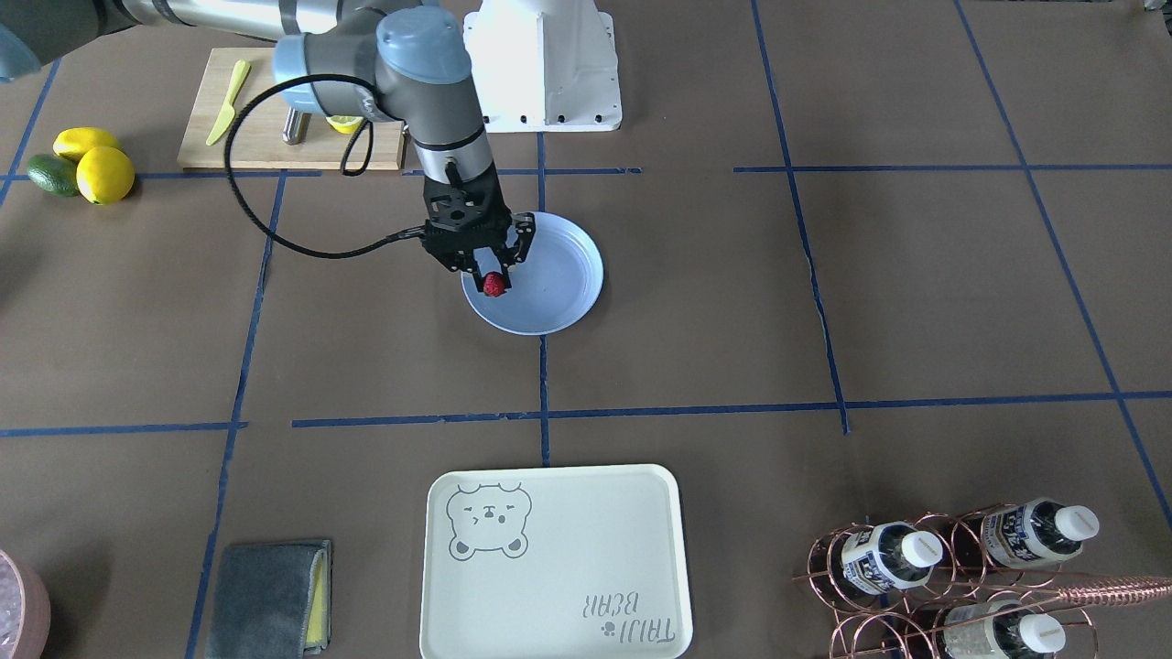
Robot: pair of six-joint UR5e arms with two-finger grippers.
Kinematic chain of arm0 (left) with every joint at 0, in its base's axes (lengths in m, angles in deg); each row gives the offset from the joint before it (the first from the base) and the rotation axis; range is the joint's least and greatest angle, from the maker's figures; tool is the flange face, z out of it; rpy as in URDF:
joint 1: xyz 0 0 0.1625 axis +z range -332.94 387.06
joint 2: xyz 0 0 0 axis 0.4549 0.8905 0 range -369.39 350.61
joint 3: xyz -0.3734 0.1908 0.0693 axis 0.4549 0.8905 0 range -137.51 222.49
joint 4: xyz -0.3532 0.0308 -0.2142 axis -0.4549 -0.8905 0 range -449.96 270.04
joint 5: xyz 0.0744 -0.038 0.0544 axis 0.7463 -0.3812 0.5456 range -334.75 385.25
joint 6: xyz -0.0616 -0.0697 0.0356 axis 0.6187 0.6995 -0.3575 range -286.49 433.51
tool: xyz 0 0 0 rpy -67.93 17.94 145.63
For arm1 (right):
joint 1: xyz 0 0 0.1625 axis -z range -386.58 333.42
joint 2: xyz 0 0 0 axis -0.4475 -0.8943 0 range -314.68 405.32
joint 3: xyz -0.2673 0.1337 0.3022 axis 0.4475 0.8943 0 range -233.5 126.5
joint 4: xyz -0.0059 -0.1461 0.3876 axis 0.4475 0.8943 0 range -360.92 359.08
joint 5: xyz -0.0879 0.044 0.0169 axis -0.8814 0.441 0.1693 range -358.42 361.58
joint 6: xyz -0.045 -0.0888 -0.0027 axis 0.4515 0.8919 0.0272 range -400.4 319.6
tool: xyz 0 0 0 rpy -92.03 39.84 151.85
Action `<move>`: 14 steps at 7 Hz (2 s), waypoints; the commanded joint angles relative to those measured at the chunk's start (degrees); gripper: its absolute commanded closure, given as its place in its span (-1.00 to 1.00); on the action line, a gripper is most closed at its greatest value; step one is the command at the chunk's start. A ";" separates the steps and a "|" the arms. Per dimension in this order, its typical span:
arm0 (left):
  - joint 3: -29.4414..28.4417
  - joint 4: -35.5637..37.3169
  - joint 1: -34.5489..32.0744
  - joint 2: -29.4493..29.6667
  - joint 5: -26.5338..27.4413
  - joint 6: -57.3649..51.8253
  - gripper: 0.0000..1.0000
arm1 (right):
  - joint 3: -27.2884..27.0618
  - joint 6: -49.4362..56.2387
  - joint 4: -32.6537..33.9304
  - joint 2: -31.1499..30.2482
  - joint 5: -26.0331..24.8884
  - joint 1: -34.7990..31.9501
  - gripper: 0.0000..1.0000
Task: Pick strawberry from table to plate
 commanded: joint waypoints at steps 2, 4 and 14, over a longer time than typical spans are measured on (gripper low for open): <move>-0.48 -0.09 0.03 0.00 -0.01 -0.16 -1.00 | 3.42 -0.50 0.32 1.13 -2.33 2.79 1.00; -0.66 -0.18 0.03 0.00 -0.01 -0.16 -1.00 | 3.51 -0.41 0.32 1.21 -2.33 2.80 0.25; 0.48 0.09 -0.06 -2.54 0.08 -0.24 -1.00 | -14.06 46.33 -0.20 -27.20 32.42 -35.63 -1.00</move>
